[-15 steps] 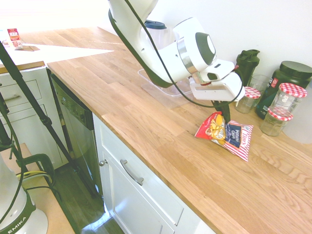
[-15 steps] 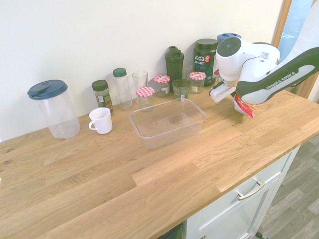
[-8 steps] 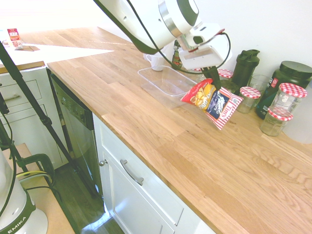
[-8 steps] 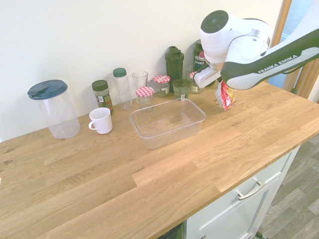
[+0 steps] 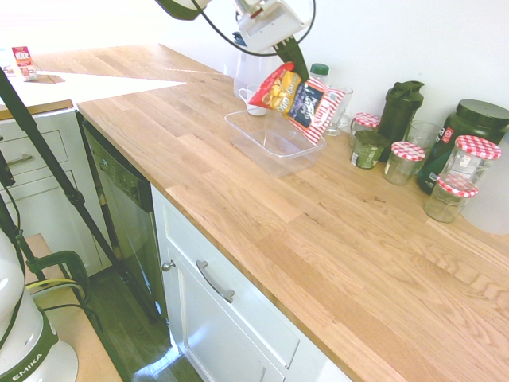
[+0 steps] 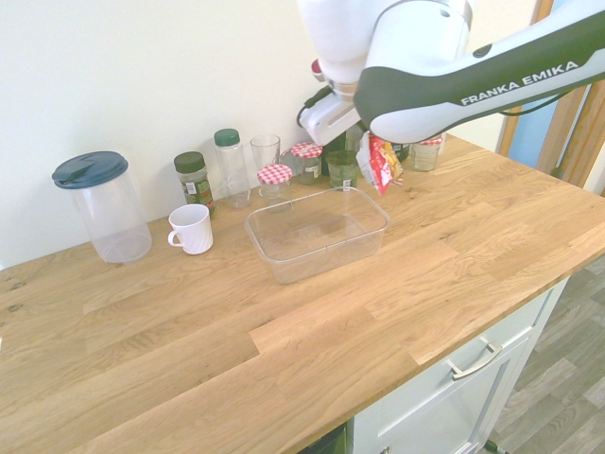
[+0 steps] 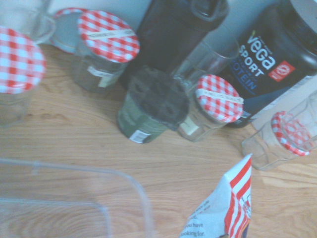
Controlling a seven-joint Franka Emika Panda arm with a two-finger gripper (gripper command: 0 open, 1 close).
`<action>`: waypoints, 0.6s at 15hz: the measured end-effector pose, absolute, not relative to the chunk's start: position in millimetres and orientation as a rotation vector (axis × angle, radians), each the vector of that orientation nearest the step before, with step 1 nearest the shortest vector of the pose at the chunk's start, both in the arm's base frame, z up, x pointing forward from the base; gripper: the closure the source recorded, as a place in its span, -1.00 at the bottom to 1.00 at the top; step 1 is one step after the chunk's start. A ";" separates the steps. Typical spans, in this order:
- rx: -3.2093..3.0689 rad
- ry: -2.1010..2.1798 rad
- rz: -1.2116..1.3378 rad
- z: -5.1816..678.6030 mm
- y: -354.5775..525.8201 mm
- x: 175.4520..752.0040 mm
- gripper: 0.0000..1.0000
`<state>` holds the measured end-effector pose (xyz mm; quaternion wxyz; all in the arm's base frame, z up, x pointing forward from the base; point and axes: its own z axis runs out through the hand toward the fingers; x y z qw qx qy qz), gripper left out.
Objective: Put the chip bag into the container
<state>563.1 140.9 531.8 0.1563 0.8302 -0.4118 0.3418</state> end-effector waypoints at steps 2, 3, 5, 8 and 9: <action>2.398 -1.158 0.967 528.1 181.5 563.0 1.00; 2.414 -1.154 0.952 522.5 197.4 567.0 1.00; 2.449 -1.155 0.902 505.4 218.8 580.3 1.00; 2.469 -1.167 0.834 481.7 237.4 602.2 1.00; 2.468 -1.172 0.818 476.9 241.4 607.0 1.00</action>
